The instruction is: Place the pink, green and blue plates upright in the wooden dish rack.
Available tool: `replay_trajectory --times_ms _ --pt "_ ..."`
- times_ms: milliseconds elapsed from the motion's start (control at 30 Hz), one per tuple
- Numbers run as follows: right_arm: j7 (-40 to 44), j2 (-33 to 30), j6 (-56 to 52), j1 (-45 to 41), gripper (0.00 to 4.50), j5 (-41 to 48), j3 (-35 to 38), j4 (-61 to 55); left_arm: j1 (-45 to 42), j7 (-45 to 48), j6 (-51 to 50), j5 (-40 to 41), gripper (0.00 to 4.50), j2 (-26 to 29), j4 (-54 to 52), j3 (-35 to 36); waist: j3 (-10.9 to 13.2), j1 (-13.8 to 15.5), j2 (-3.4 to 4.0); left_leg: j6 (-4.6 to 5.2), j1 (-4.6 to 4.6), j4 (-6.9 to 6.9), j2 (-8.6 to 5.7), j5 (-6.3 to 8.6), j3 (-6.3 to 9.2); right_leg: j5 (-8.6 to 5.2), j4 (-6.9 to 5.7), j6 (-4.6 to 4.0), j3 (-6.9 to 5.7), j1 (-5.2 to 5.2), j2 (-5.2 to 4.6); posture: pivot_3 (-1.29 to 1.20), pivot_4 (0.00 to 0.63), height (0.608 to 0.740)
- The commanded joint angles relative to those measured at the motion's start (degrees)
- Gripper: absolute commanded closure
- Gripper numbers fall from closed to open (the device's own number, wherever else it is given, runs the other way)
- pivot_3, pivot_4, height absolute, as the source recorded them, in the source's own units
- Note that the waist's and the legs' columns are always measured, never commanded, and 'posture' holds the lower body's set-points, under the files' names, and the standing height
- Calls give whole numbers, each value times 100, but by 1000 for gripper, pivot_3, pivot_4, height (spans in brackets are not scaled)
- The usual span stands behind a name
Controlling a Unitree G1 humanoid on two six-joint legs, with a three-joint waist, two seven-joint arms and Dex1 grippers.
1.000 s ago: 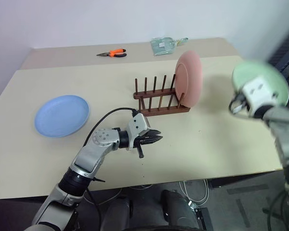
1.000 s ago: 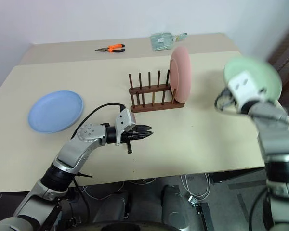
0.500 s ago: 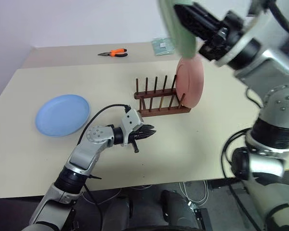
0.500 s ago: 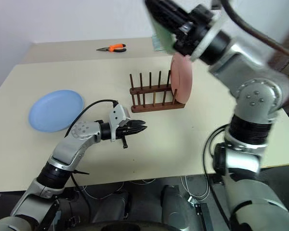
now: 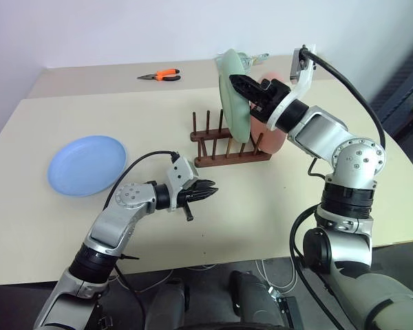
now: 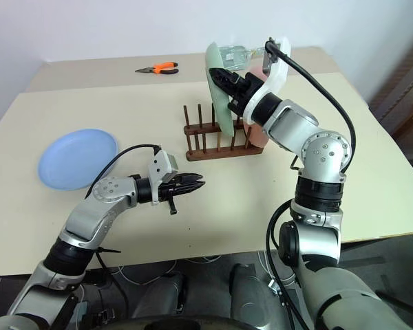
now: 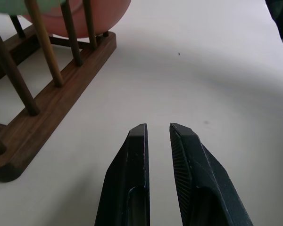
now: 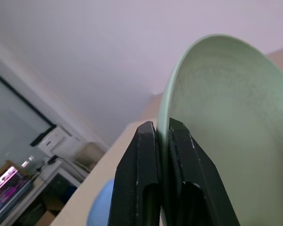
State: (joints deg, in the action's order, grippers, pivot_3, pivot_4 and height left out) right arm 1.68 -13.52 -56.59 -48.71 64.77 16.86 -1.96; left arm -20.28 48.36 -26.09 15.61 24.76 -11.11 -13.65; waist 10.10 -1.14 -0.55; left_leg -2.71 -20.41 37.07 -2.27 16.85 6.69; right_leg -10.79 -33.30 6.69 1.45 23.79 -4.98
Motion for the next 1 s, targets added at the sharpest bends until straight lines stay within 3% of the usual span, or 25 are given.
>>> replay_trajectory --times_ms 33,133,200,333,433,533,600,700,867,933,1000 --pt "-19 66 68 -63 4446 -41 47 122 0 -26 -25 80 3811 28 -200 115 0 1 0 0 0 0 0 0 0 0 0 0 0 0 0 0 150 740" --pt "84 2 129 -126 3417 -234 -18 244 2 -38 -34 80 3811 30 -219 115 -1 1 0 0 2 1 0 0 0 0 0 0 0 -3 1 0 150 740" --pt "218 -53 276 -172 2454 -466 -111 235 0 -40 -45 84 3811 32 -224 118 0 1 1 0 1 1 0 0 0 0 0 0 0 -2 0 0 150 740" --pt "1022 -680 1359 -245 465 -1991 -967 -117 -1 -29 -134 134 3811 31 -230 145 0 11 1 0 -1 1 -1 0 -1 -1 3 1 0 -2 0 0 150 740" --pt "1588 -1063 2049 -267 465 -2732 -1370 -313 7 8 -310 325 3811 7 -253 250 0 0 1 0 -3 1 -2 0 -2 -1 7 3 0 -1 0 0 150 740" --pt "2021 -1455 2849 -346 414 -3562 -1640 -401 -40 -205 -490 571 2485 -154 -201 573 0 -9 1 0 1 -1 0 0 -2 -4 6 10 -1 -2 1 0 150 740" --pt "2469 -1703 3139 -373 0 -3753 -1692 -559 -98 -675 -537 716 1447 -361 -150 1048 1 -3 0 0 0 -1 0 0 -1 -9 6 18 -1 -2 0 0 150 740" --pt "3269 -2019 3429 -245 0 -3907 -1983 -1062 -326 -1954 -290 161 29 -464 106 1711 1 7 -1 0 0 0 0 0 0 -8 7 17 -2 -2 0 0 150 740" --pt "4021 -2112 3742 216 0 -4323 -2677 -1624 -1090 -4264 -536 -410 29 -537 779 3025 -7 10 -17 -1 6 -1 2 0 2 -8 6 22 -3 -5 2 0 150 740" --pt "4166 -1877 3780 457 0 -4308 -2947 -1763 -1377 -5631 -1036 -1017 29 -374 1090 3600 -7 13 -26 -2 4 0 2 0 3 -6 8 21 -3 -5 1 0 150 740" --pt "4197 -1592 3696 615 0 -4208 -3074 -1802 -1517 -6472 -1500 -1101 29 -455 1110 4222 -5 -9 -30 -4 5 -1 2 -1 4 -2 6 17 -3 -1 2 0 150 740"
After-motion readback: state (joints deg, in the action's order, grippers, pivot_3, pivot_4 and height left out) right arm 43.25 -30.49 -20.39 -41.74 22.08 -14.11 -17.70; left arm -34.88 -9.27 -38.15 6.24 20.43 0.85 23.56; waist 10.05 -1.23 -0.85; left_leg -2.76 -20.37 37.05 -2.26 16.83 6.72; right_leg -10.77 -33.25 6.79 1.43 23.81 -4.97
